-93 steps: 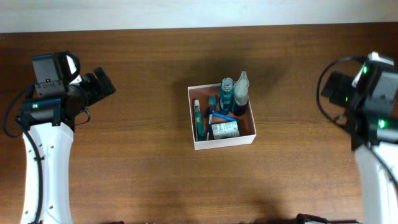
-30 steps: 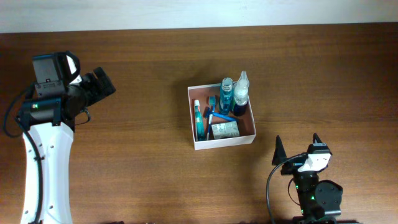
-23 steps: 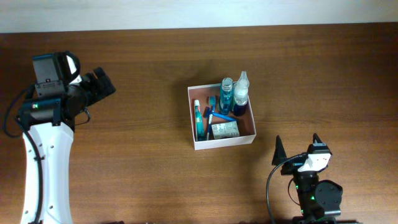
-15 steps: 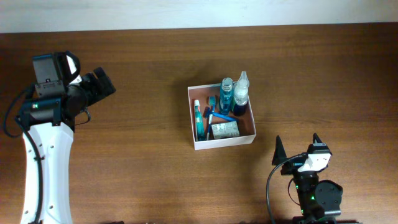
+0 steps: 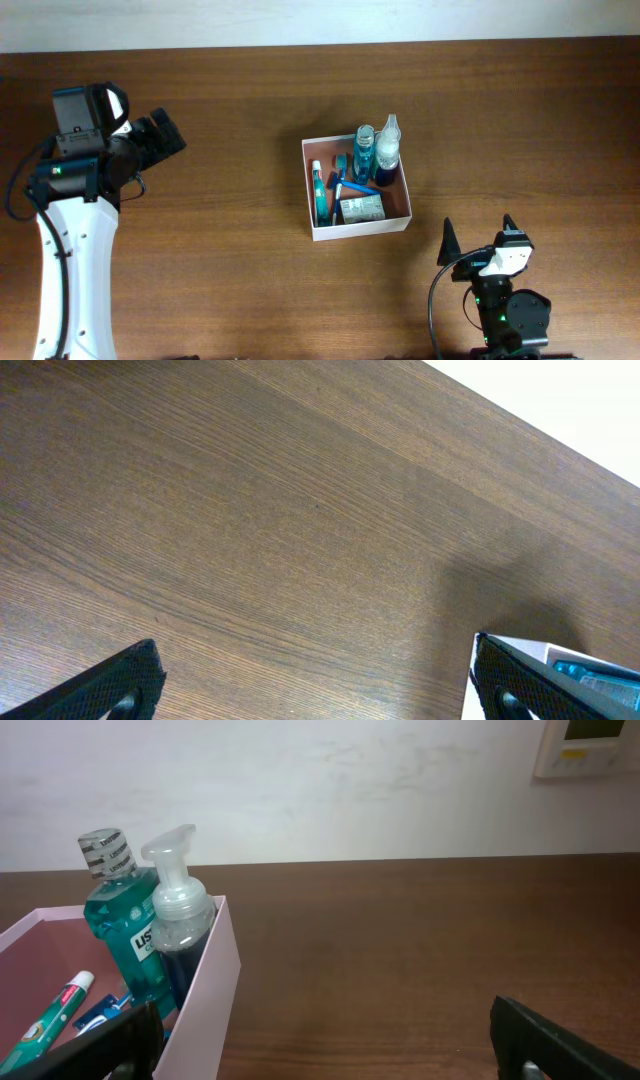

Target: Pack container

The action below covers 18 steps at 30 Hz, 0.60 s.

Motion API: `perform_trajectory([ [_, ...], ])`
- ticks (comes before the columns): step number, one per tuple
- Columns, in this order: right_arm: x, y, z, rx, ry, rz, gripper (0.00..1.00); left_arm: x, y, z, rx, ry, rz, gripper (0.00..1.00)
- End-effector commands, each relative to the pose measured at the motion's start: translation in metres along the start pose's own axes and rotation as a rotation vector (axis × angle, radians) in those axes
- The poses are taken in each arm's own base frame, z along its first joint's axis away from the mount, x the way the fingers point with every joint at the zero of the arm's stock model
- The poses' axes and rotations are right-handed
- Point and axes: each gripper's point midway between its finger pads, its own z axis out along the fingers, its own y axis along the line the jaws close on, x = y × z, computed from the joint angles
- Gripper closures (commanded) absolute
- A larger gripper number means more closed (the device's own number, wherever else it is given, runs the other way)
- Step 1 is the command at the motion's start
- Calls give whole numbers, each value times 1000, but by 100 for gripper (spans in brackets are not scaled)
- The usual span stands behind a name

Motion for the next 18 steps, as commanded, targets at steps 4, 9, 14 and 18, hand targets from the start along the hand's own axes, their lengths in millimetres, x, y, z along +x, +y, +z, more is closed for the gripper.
perform_trajectory([
  [4,2,4,0,-19,1,-8,1,-3,-2,-2,6,-5,12,1],
  [9,2,4,0,-19,1,-8,1,-1,-8,-39,54,-82,20,1],
  [14,2,4,0,-19,1,-8,2,21,-3,-79,90,-191,29,1],
  [18,2,4,0,-19,1,-8,1,52,7,-110,120,-303,37,1],
])
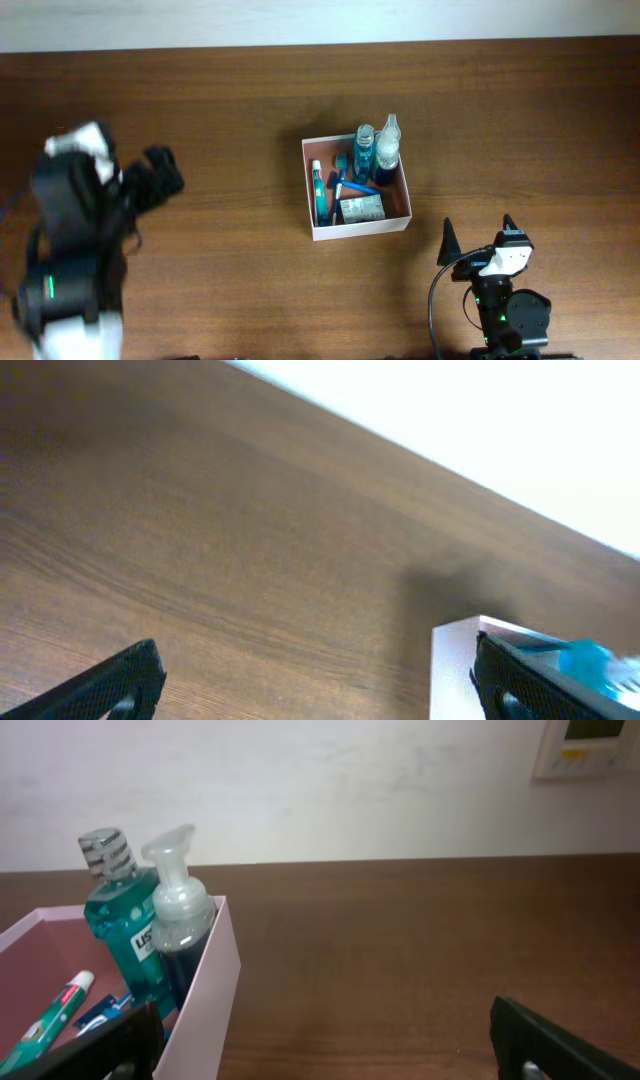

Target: Pack container

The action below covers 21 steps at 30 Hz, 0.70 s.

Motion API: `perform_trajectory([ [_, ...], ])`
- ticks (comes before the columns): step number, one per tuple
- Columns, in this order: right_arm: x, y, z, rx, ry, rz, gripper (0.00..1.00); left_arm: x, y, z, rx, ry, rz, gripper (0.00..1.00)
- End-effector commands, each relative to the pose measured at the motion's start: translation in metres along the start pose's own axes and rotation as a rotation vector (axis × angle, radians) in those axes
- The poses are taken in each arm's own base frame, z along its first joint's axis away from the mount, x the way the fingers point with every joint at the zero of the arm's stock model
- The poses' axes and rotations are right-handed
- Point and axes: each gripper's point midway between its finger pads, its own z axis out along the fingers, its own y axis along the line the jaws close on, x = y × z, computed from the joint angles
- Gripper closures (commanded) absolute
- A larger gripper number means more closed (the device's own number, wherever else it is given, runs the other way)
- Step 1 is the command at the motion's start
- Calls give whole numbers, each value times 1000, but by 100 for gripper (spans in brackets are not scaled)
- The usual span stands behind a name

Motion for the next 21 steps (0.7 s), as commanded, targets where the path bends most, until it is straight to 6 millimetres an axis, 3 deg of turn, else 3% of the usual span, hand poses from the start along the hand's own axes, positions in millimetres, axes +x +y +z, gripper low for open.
perform_trajectory([
  [1,1,4,0,-19,0,-7,1,23,4,-31,36,-90,20,1],
  [4,1,4,0,-19,0,-7,1,52,13,-52,61,-161,26,1],
  [8,1,4,0,-19,0,-7,1,81,21,-56,81,-198,30,1],
  [16,1,4,0,-19,0,-7,1,129,41,-27,94,-214,-27,1],
  [21,1,4,0,-19,0,-7,1,133,43,-8,113,-266,-23,0],
])
